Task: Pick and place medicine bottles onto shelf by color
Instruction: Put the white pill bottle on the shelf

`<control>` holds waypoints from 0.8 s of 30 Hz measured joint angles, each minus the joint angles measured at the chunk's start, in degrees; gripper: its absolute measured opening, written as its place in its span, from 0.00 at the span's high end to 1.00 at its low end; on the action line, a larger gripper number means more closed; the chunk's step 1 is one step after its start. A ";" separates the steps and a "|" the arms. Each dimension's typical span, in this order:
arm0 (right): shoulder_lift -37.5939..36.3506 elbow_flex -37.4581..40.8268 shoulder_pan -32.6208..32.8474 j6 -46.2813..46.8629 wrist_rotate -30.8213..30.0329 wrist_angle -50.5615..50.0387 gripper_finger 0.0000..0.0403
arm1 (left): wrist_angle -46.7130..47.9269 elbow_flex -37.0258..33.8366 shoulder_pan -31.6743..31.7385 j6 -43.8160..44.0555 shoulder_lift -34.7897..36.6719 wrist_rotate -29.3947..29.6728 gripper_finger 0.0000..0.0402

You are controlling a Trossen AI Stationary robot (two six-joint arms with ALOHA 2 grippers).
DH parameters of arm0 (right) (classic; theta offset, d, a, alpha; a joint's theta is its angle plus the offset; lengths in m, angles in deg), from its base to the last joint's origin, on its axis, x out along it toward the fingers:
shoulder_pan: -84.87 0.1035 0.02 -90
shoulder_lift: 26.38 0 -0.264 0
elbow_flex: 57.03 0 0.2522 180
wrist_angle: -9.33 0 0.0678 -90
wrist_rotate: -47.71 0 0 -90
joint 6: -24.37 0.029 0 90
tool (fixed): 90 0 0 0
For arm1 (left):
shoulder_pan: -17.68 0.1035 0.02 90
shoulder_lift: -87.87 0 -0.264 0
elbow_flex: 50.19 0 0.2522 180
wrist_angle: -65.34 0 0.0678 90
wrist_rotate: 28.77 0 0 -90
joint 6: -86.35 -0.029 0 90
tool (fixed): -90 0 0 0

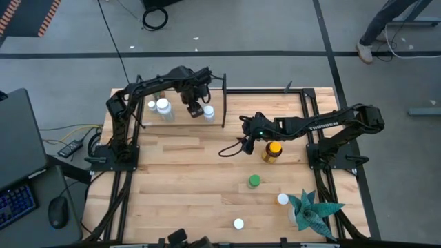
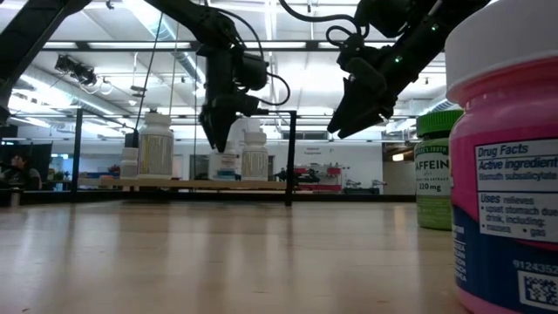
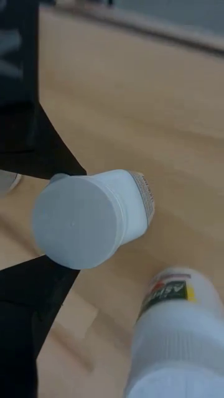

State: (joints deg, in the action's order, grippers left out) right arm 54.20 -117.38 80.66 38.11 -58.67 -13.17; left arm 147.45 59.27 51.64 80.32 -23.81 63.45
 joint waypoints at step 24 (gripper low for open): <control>0.00 0.00 0.02 1.14 2.55 -0.04 0.22 | 2.23 -0.48 -0.15 4.68 0.00 -2.27 0.37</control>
State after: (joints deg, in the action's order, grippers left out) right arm 54.20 -117.38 80.68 39.25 -56.12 -13.21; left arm 149.68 58.79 51.48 85.00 -23.81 61.18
